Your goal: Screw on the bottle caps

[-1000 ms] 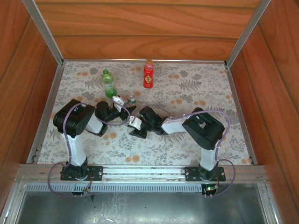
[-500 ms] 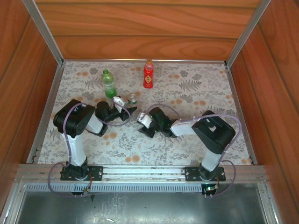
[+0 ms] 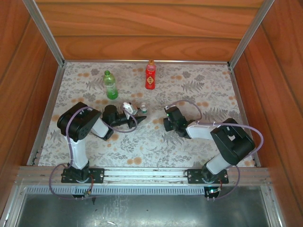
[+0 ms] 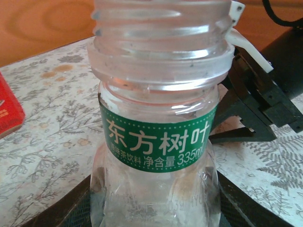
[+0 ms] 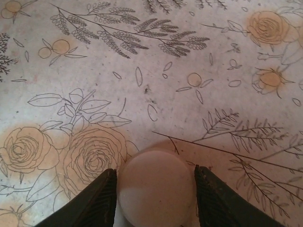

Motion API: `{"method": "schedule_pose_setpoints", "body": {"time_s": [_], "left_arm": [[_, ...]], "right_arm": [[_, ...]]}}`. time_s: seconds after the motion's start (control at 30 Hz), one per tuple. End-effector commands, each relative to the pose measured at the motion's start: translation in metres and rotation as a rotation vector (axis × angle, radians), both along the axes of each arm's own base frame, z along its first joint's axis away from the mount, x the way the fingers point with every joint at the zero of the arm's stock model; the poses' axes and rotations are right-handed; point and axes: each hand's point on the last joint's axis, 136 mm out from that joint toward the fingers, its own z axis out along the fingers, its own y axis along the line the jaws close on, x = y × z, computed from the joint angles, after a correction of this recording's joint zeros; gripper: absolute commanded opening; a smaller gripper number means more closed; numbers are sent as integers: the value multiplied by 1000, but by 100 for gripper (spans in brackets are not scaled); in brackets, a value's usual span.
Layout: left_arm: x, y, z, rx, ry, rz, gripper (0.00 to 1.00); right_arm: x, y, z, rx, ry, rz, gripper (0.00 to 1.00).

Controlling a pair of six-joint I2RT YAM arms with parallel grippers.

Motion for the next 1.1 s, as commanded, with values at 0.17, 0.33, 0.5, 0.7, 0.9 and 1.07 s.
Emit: {"method": "schedule_pose_setpoints", "body": {"time_s": [0.17,0.33,0.5,0.7,0.9,1.07], "left_arm": [[-13,0,-10,35,34,-56,50],[-12,1,-11,34,36,-54,50],[-12,2,-11,35,36,-54,50],[-12,1,-11,34,38,-58,50],[-11,2,-10,33,37,-50,50],[-12,2,-11,34,39,-53,50]], "right_arm": [[7,-1,29,4,19,-63,62],[9,-2,37,-1,61,-111,64],[3,-5,27,-53,197,-122,66],[-3,-4,14,-68,309,-128,64],[-5,-2,-3,-70,388,-132,59],[-2,-2,-5,-74,391,-131,52]]}}
